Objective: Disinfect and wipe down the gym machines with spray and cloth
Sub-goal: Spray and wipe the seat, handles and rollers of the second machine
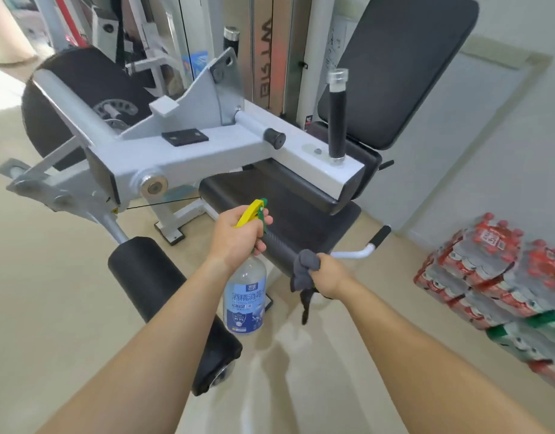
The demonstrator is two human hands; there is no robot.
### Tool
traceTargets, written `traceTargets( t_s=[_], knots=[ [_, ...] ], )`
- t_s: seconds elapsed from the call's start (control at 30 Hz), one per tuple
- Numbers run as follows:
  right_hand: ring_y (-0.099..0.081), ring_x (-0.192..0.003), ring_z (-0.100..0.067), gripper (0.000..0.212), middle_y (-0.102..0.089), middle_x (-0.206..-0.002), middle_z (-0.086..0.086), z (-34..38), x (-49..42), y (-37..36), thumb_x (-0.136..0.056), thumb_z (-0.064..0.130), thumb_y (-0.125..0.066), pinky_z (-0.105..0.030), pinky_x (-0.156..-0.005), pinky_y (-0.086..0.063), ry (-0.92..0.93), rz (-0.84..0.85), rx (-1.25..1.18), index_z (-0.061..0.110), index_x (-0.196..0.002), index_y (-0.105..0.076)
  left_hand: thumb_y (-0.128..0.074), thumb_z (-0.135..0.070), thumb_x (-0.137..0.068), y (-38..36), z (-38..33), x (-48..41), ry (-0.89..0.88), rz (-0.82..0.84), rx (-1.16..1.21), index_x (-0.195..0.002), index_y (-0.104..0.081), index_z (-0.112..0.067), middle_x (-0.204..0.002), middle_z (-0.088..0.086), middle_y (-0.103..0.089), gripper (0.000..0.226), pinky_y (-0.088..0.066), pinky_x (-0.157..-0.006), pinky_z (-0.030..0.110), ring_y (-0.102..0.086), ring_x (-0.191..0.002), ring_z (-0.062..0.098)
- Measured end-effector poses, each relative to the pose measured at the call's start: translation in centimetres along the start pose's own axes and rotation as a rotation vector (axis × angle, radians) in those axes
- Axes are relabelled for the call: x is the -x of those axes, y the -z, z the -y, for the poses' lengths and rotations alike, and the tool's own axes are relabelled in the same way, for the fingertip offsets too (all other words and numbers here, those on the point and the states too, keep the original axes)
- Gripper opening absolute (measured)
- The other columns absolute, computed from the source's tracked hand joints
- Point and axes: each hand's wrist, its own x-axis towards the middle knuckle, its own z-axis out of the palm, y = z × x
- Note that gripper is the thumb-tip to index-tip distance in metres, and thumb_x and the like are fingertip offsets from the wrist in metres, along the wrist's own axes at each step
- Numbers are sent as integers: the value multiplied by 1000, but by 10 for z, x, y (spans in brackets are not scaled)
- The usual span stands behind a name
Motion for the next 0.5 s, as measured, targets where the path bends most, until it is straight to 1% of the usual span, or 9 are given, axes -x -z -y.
traceTargets(
  t_s=[0.07,0.13,0.2,0.27,0.33,0.37,0.43,0.47,0.5],
  knots=[
    [-64,-100,-31,23,-67,-97,-6,15,32,20,-74,24,-42,-43,-89,-53,-1,19,-98,22,-89,-59,-48,9,-84,0,-24,14,8,28,-26,-105,-71,-10,-107,8,-76,37,-45,-51,29,-54,-48,15],
    [-61,-98,-24,19,-67,-100,-7,36,67,39,-87,16,-55,-36,-86,-51,-11,32,-170,13,-103,-64,-49,9,-84,4,-48,27,13,51,-35,-107,-71,-10,-108,8,-76,37,-45,-51,29,-54,-49,15],
    [-61,-95,-22,27,-69,-106,-14,58,92,54,-91,14,-60,-32,-83,-50,-33,74,-265,4,-115,-65,-49,10,-84,10,-72,38,18,66,-30,-106,-71,-10,-108,8,-76,37,-44,-51,29,-54,-48,16],
    [-63,-93,-20,25,-71,-104,-12,81,113,68,-92,20,-58,-31,-84,-49,-44,92,-371,7,-112,-68,-49,10,-84,19,-97,44,20,78,-33,-105,-71,-12,-108,8,-77,37,-44,-53,29,-54,-48,16],
    [-67,-95,-20,26,-75,-95,-3,110,132,82,-86,32,-60,-36,-93,-50,-60,46,-513,15,-102,-71,-49,10,-83,32,-126,50,23,92,-38,-105,-71,-10,-107,7,-77,38,-44,-53,29,-54,-47,16],
    [-69,-97,-23,33,-76,-95,-1,121,137,87,-77,41,-62,-41,-98,-51,-57,0,-586,18,-98,-72,-49,11,-82,39,-140,51,26,100,-37,-106,-72,-9,-107,8,-77,38,-43,-52,29,-53,-46,16],
    [-69,-100,-25,50,-77,-96,0,141,146,97,-64,55,-63,-46,-101,-49,-48,-109,-742,20,-98,-73,-48,11,-82,49,-165,53,30,122,-48,-106,-72,-6,-106,8,-78,38,-42,-52,28,-52,-44,15],
    [-69,-100,-25,51,-77,-97,-1,150,152,103,-65,56,-64,-44,-99,-50,-66,-170,-826,20,-100,-72,-48,11,-82,53,-176,54,28,139,-62,-106,-72,-6,-105,8,-78,38,-42,-51,27,-52,-44,15],
    [-68,-99,-24,45,-76,-97,-1,159,159,109,-73,54,-65,-40,-95,-51,-78,-229,-920,20,-102,-70,-47,11,-82,55,-184,55,21,157,-77,-106,-71,-5,-105,7,-78,37,-42,-50,26,-52,-44,15]
  ],
)
